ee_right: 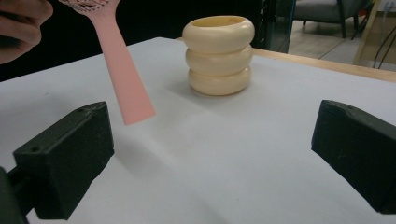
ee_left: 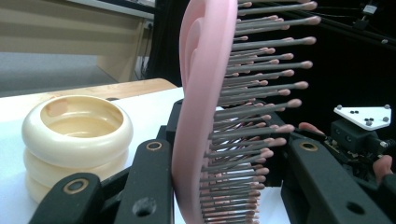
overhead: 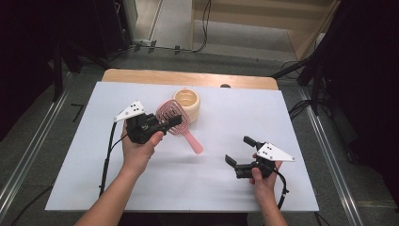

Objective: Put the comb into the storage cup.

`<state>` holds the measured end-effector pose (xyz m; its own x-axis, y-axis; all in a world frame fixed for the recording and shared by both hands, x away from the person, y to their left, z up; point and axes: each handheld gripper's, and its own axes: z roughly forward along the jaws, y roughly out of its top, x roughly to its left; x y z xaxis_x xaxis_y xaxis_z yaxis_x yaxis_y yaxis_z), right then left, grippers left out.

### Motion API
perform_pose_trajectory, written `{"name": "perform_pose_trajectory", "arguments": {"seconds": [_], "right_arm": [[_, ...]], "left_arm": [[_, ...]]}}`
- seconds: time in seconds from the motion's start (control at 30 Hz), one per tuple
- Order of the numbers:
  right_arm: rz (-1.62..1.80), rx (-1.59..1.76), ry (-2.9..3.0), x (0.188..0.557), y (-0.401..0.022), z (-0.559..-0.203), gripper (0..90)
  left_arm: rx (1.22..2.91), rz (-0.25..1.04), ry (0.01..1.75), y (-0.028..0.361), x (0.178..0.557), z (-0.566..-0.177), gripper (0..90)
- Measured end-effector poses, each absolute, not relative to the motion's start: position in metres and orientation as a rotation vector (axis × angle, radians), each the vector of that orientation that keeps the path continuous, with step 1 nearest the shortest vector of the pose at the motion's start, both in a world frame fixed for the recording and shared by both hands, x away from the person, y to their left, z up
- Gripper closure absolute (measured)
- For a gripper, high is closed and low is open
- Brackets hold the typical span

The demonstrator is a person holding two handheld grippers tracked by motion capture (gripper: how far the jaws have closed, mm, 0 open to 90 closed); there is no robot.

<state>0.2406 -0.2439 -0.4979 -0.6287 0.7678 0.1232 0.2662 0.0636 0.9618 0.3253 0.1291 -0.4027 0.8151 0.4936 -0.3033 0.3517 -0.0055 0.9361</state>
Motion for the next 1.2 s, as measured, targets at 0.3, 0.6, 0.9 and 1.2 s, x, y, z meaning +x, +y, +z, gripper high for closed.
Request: {"name": "perform_pose_trajectory", "arguments": {"seconds": [0.3,0.6,0.9,1.2], "right_arm": [[1.549,1.076,1.898,0.228,-0.274,-0.504,0.0],[1.521,1.100,1.884,0.218,-0.293,-0.505,0.0],[1.517,1.114,1.869,0.207,-0.310,-0.505,0.0],[1.495,1.130,1.863,0.197,-0.325,-0.507,0.0]], "left_arm": [[1.611,0.148,0.687,0.134,0.329,-0.397,64.9],[1.605,0.161,0.694,0.138,0.333,-0.392,64.9],[1.596,0.172,0.695,0.141,0.338,-0.386,65.0],[1.586,0.182,0.698,0.143,0.342,-0.380,64.9]]}}
